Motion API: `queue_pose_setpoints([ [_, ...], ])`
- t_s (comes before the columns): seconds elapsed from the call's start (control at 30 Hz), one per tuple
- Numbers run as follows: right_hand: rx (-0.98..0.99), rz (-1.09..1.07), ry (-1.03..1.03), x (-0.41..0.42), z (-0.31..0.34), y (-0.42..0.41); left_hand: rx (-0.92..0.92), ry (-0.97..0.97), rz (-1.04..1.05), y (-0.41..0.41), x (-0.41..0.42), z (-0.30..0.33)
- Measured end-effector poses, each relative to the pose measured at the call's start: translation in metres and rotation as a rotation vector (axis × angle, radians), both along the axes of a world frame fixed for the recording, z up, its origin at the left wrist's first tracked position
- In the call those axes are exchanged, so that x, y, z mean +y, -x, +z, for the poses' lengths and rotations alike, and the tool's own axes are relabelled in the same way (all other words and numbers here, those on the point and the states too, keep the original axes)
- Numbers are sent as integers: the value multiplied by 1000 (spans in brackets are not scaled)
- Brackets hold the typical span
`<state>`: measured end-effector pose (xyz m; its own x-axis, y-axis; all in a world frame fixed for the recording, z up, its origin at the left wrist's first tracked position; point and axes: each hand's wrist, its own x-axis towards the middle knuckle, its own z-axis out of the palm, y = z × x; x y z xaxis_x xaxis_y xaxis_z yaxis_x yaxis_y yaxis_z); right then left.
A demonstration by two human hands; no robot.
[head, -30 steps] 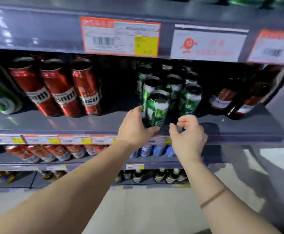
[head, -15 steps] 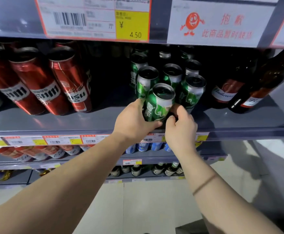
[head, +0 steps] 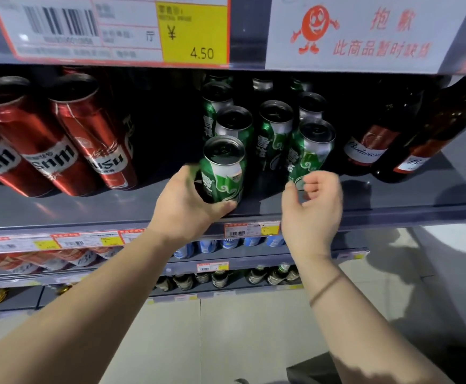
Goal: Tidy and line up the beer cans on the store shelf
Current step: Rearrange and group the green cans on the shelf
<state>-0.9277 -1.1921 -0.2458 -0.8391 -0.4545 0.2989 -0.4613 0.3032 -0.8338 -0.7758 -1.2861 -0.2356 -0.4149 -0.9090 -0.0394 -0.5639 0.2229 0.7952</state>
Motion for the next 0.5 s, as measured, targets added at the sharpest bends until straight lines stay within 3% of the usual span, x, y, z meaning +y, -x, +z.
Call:
queue_pose_setpoints([
  [0.13,53,166,5,-3,3,-7,10,-14,-35,-3,-2,-2],
  [0.3,65,400,-238,-17,-4,-22,49,-65,-99,0,-10,0],
  [0.5,6,329,-258,-15,4,-16,37,-49,-34,-9,-12,-2],
])
